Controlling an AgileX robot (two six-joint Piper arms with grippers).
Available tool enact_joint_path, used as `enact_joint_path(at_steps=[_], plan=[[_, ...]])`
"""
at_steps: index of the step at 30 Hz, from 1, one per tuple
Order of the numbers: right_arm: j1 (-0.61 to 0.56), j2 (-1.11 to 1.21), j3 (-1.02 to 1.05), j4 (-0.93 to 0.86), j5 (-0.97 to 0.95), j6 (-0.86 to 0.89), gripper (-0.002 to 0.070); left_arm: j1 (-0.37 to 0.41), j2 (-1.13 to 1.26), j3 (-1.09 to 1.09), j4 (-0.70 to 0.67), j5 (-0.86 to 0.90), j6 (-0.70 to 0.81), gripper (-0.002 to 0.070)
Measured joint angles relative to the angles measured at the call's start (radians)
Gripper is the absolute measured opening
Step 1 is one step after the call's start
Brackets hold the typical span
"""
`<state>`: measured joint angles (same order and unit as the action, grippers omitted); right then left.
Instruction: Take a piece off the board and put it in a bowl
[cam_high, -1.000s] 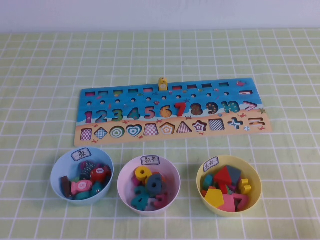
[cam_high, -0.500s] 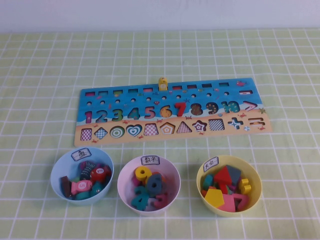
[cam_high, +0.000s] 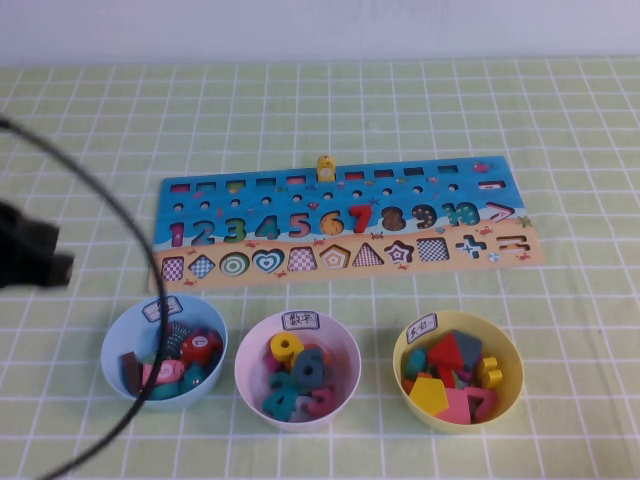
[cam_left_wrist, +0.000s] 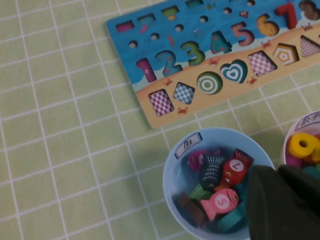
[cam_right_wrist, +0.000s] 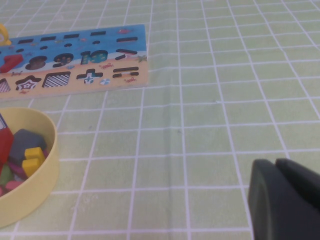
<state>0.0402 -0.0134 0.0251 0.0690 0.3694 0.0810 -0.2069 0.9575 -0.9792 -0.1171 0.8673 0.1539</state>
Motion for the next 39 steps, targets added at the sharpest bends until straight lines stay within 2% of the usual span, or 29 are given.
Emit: enact_joint_path(at_steps=[4,13,22,27,34,39], plan=[[0.000,0.000,0.000,0.000,0.000,0.000,-0.0017,-0.026,0.202,-0.186,0.031,0.069,0.054,-0.0003],[0.000,0.000,0.000,0.000,0.000,0.000,-0.0017,-0.211,0.556,-0.490,0.248,0.153,0.032,-0.0003],[0.000,0.000,0.000,0.000,0.000,0.000,-0.0017,-0.236,0.834,-0.816,0.205,0.182,-0.015,-0.0003],[0.000,0.000,0.000,0.000,0.000,0.000,-0.0017,-0.292,0.959,-0.921,0.200,0.187,-0.017,-0.0003],[0.000,0.000,0.000,0.000,0.000,0.000,-0.0017,-0.414,1.133,-1.077,0.352,0.141,-0.030,-0.0003],[0.000,0.000,0.000,0.000,0.000,0.000,-0.0017,-0.443,1.237,-1.219,0.375,0.145,-0.093,0.0019]])
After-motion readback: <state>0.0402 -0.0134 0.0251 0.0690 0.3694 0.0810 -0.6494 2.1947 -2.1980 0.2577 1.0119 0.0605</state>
